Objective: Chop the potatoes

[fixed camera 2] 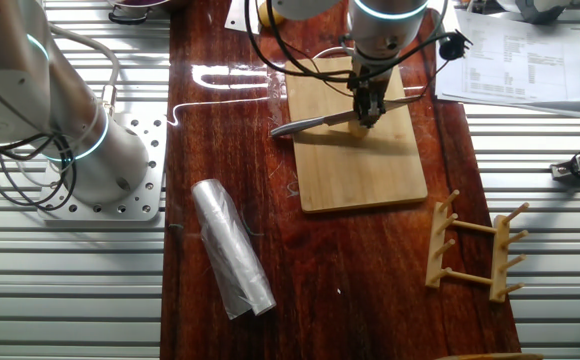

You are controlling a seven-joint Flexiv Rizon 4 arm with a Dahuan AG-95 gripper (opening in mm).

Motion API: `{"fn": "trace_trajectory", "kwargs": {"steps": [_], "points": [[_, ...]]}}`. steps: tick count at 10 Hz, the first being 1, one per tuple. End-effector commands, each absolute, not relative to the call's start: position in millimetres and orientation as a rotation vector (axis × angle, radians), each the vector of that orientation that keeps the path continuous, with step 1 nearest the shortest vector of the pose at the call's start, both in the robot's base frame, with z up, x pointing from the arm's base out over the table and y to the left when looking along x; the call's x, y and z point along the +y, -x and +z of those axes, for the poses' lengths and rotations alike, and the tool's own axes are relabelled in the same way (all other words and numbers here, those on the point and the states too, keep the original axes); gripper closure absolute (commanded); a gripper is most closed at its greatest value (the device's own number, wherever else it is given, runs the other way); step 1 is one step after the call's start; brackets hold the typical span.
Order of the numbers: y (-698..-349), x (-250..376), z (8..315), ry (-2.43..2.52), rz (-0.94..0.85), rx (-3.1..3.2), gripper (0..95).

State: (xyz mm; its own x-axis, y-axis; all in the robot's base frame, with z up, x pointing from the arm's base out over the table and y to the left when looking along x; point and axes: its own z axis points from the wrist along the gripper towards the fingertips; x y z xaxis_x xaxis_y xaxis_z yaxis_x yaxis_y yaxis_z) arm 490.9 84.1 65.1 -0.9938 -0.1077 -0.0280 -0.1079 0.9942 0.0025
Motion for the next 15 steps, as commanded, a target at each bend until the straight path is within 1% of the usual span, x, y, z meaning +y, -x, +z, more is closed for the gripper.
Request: {"fn": "trace_trajectory", "kwargs": {"steps": [1, 2, 3, 4, 5, 14, 15], "points": [[-485.6, 85.0, 75.1, 0.168, 0.007, 3.114, 57.0], [-482.9, 85.6, 78.7, 0.166, 0.007, 3.116, 57.0], [-479.5, 86.3, 83.3, 0.158, 0.006, 3.116, 76.0], [-479.0, 85.5, 85.4, 0.157, 0.005, 3.116, 76.0], [-478.5, 84.3, 85.9, 0.159, 0.006, 3.114, 95.0], [-484.2, 82.0, 85.2, 0.176, 0.004, 3.116, 95.0], [-483.9, 82.2, 88.9, 0.179, 0.007, 3.127, 95.0]]}}
